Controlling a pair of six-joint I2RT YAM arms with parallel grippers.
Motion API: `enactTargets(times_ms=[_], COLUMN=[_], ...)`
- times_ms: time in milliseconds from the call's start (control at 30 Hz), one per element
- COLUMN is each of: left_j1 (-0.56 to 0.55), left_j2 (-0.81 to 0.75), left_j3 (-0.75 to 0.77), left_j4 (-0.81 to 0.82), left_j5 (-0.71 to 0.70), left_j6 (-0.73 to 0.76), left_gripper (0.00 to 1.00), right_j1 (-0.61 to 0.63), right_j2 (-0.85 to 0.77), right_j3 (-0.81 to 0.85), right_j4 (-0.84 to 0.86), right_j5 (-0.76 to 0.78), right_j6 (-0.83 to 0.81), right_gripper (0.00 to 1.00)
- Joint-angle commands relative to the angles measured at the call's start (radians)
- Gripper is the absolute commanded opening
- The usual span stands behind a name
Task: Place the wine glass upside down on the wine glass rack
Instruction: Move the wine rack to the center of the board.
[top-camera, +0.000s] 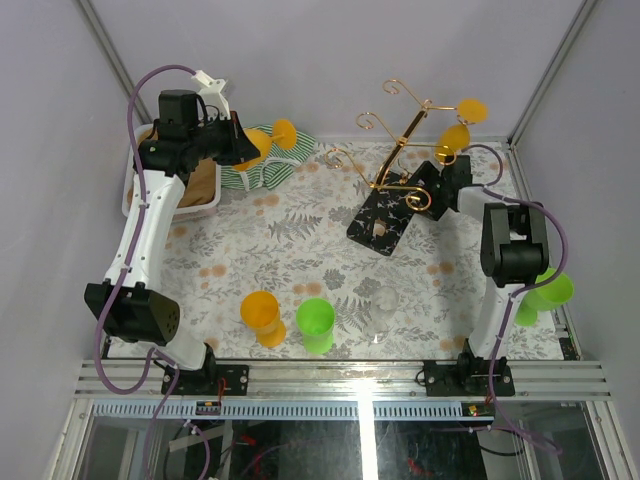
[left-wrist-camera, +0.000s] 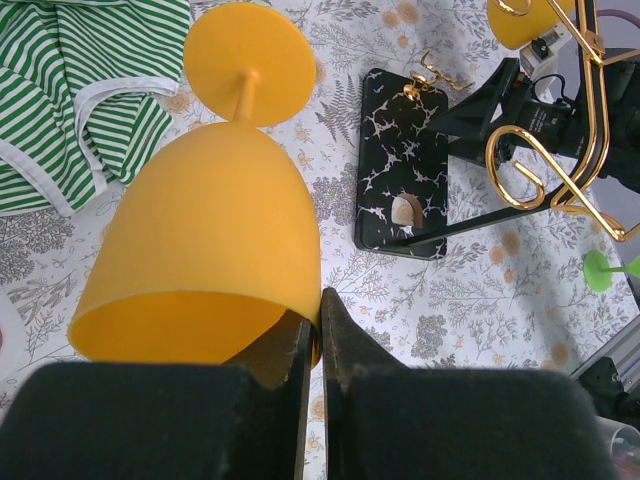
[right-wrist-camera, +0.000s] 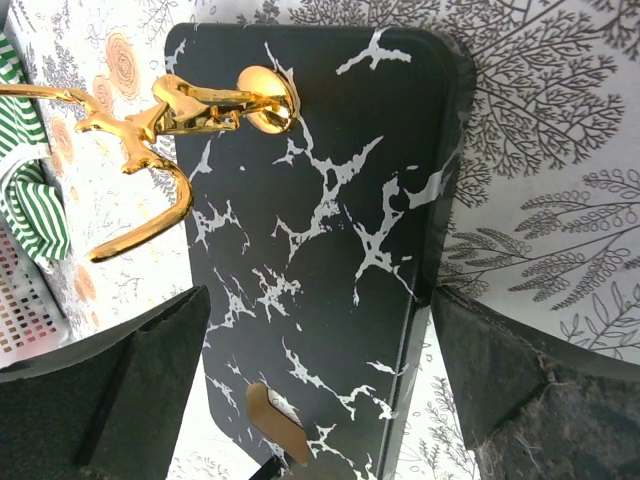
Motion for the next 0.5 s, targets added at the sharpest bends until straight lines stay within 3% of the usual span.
enactTargets(times_ms=[0, 467], left_j1=[0.008, 0.007], left_j2=[-0.002, -0.008], left_j3=[0.012, 0.011], left_j4=[0.044, 0.045], left_j5=[0.019, 0.033], left_j6=[-0.008, -0.009], left_gripper=[0.0, 0.0], right_j1=[0.044, 0.052], right_j2=[0.045, 0.022], right_j3=[-0.002, -0.039], right_j4=[-0.016, -0.002], right_j5=[0.029, 0.047], right_j6=[-0.009, -0.004], right_gripper=[1.0, 0.99])
